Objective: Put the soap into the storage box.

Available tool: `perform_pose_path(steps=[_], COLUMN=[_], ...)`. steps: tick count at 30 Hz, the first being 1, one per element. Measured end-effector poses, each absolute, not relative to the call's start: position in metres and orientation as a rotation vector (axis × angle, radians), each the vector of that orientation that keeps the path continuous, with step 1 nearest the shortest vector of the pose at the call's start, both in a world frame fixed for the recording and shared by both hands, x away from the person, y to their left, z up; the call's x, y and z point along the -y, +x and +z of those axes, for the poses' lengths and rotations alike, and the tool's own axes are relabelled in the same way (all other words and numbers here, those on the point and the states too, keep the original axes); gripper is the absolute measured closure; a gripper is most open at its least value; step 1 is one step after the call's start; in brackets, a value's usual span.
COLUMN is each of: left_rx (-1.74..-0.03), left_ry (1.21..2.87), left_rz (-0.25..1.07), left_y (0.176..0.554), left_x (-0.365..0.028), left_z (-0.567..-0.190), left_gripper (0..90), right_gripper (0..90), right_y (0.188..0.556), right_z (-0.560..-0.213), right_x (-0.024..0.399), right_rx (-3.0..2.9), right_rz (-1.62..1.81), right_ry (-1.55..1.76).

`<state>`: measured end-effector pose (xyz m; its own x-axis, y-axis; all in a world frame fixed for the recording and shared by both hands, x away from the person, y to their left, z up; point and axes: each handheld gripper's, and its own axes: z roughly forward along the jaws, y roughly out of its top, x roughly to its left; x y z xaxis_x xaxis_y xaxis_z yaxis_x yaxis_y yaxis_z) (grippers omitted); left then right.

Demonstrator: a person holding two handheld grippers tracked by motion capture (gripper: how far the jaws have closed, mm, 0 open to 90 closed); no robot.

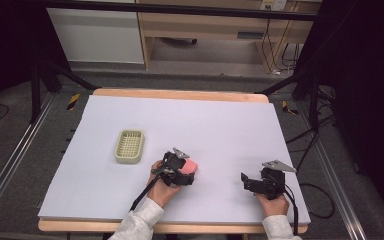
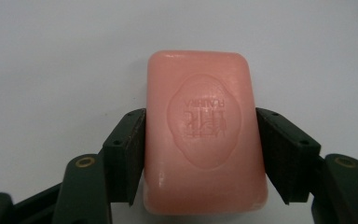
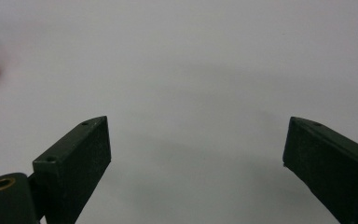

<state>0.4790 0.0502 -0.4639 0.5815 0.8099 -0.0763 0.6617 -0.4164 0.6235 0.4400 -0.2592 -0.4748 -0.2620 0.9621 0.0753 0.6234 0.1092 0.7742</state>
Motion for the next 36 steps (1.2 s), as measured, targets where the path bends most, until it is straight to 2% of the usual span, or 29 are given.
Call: perform_pose_path(steps=[12, 36], left_rx=[-1.132, -1.098], left_ry=[2.240, 2.356], left_rz=[0.336, 0.333], left_y=[0.483, 0.494], left_x=[-0.044, -0.035], left_z=[-0.461, -0.464], left_gripper=[33.5, 35.9], right_gripper=[7.8, 7.8], right_y=[0.440, 0.441], right_z=[-0.475, -0.475], right_x=[0.259, 0.259], right_rx=[-1.945, -1.952], right_rz=[0.992, 0.996], right_ry=[1.543, 1.552])
